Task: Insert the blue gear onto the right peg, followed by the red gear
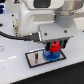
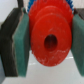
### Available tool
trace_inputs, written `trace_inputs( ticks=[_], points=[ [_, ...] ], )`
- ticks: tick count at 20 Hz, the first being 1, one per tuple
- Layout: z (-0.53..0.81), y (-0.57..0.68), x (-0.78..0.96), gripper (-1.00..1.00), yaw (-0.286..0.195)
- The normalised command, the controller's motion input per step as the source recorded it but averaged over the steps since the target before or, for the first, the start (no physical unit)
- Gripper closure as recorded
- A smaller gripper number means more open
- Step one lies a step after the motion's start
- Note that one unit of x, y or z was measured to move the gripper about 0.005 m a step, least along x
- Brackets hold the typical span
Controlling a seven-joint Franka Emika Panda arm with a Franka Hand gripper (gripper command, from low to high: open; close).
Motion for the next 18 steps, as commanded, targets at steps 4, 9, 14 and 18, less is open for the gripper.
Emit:
trace_inputs(
  ticks=[4,9,14,18],
  points=[
    [-0.19,-0.04,0.09,1.00,0.000],
    [-0.04,0.00,0.05,1.00,0.000],
    [0.20,0.16,0.13,1.00,0.000],
    [0.23,0.01,0.02,1.00,0.000]
  ],
)
